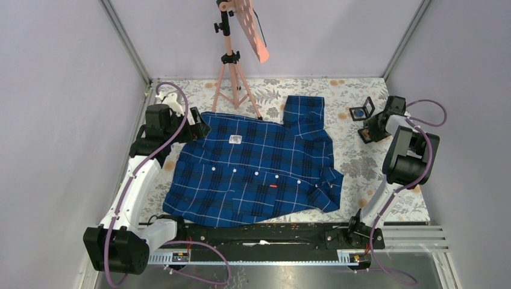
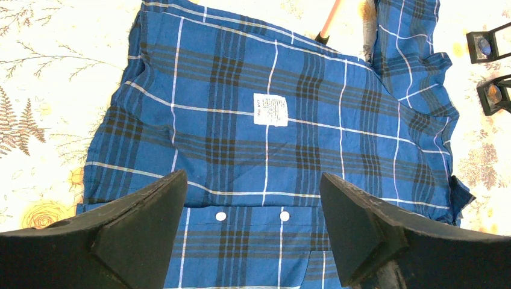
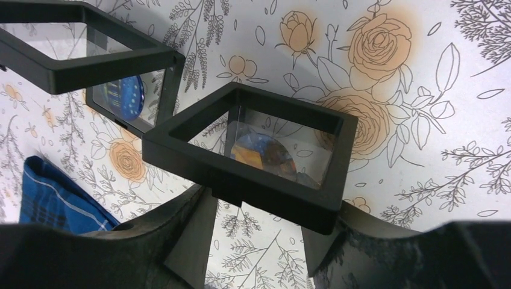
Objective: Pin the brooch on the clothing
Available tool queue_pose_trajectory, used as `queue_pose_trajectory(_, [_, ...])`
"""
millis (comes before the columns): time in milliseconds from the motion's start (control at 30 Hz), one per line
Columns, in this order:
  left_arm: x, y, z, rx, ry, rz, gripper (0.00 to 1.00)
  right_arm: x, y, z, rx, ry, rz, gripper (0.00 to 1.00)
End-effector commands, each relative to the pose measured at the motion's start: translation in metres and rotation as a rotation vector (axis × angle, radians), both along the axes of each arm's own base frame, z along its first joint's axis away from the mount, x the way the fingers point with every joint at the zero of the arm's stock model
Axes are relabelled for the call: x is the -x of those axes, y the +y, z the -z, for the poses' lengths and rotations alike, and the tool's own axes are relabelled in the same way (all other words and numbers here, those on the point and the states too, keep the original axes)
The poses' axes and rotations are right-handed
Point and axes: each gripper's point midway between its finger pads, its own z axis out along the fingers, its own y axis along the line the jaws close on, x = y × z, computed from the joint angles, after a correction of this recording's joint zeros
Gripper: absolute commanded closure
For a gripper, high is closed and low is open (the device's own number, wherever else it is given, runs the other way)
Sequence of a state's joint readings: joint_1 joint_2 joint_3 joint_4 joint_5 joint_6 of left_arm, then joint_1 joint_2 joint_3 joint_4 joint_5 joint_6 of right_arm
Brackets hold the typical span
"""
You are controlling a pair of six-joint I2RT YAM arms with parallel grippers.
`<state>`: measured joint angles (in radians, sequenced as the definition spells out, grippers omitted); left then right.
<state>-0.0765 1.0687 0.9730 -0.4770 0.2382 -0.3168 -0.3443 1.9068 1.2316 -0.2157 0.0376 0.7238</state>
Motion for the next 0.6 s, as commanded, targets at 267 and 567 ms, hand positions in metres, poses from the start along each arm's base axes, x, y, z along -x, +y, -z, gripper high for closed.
queue_pose_trajectory(267, [-0.007,0.0,-0.022,0.006,-0.081,0.002,0.13,-0.012,-0.008,-0.004,-0.001,-0.049,0.069,0.46])
queue_pose_trajectory(567, [-0.007,-0.002,-0.023,0.021,-0.083,0.011,0.13,-0.005,-0.01,0.001,0.008,0.005,0.073,0.47])
